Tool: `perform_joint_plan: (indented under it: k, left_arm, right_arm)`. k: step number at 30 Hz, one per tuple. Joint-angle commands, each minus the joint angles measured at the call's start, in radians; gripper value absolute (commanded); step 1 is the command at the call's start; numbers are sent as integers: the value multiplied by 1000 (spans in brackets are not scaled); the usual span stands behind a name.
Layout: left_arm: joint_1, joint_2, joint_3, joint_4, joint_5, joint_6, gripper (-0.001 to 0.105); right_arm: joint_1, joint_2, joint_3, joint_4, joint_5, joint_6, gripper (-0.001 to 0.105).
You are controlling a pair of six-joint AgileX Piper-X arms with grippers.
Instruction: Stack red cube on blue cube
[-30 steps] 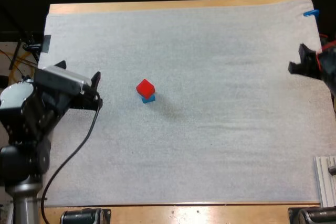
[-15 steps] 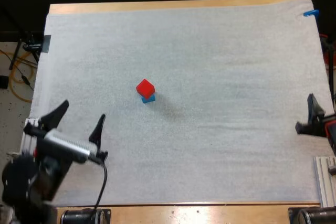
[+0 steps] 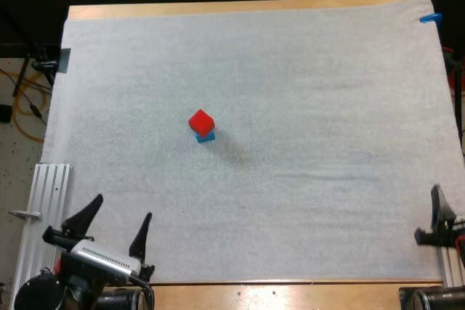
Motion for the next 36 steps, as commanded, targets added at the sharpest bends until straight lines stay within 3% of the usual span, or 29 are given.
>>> perform_joint_plan:
  k: [1, 10, 21, 36]
  left_arm:
    - [-5, -28, 0, 36, 5, -10, 74]
    - [-5, -146, 0, 151, 5, -30, 74]
    - [-5, -144, 135, -18, 5, -32, 74]
    - [-5, -144, 146, -16, 5, -39, 74]
  right_arm:
    - [0, -34, 2, 44, 0, 2, 56]
    - [0, -67, -9, 117, -5, 1, 56]
    - [0, -67, 14, 114, -14, 2, 56]
    - [0, -67, 27, 107, -52, 54, 56]
